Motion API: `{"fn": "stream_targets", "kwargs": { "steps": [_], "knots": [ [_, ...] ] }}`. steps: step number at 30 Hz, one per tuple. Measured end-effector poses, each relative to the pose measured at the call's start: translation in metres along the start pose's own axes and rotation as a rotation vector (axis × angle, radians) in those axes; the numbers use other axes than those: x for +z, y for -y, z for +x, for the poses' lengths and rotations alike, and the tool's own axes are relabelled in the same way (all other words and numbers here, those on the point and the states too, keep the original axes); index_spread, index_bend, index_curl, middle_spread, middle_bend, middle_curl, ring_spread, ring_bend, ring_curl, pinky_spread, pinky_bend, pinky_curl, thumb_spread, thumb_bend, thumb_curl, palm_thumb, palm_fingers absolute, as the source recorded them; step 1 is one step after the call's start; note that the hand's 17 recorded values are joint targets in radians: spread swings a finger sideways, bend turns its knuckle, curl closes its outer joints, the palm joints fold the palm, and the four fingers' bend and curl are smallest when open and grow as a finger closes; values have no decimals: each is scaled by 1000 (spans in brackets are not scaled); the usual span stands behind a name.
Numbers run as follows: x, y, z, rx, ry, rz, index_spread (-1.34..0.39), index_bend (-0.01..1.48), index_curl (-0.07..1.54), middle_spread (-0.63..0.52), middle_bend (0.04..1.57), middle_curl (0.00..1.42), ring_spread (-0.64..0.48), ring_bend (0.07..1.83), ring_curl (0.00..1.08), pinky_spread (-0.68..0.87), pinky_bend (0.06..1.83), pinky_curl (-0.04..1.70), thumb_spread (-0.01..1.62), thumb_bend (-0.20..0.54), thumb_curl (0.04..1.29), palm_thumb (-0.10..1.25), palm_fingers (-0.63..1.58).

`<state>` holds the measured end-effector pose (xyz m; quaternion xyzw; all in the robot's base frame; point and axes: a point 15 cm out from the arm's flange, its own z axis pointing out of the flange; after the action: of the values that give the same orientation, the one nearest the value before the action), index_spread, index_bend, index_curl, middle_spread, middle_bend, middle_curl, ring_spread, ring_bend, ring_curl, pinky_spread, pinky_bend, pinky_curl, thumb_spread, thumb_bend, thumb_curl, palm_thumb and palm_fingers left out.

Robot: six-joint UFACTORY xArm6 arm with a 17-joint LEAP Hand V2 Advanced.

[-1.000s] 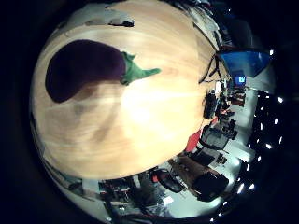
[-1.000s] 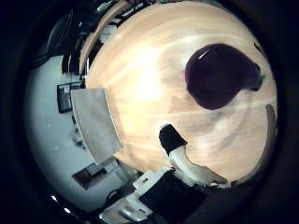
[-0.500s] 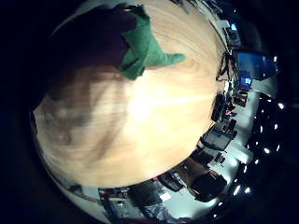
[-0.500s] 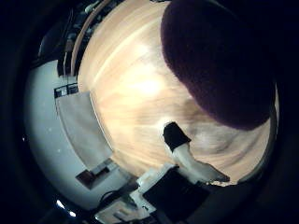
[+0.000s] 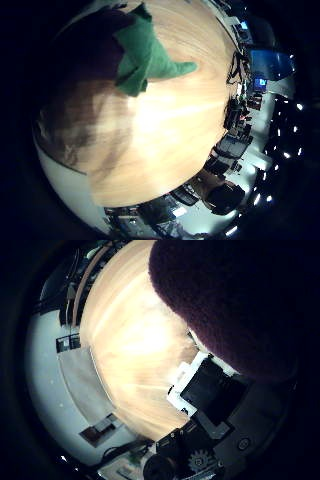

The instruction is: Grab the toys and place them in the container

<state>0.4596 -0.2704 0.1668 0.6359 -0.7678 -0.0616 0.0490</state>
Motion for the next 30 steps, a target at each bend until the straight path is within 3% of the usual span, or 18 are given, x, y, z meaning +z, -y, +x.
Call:
{"fn": "stream_targets", "kwargs": {
  "steps": [3,9,21,30],
  "knots": [
    [-1,-1,4,7,2,1,-539,166,286,-416,515,516,-397,954,465,-380,1028,278,1142,19,415,844,965],
    [-7,-3,9,14,4,-2,-552,193,324,-439,588,589,-403,994,509,-492,1074,308,1160,-6,422,871,1027],
    [-31,-16,19,40,89,-103,-579,194,423,-445,634,696,-384,1028,554,-556,1119,353,1186,-11,423,899,1080],
    [-55,-20,8,13,105,-89,-590,186,482,-450,622,744,-381,1035,567,-564,1120,373,1204,-13,416,906,1059]
  ]
}}
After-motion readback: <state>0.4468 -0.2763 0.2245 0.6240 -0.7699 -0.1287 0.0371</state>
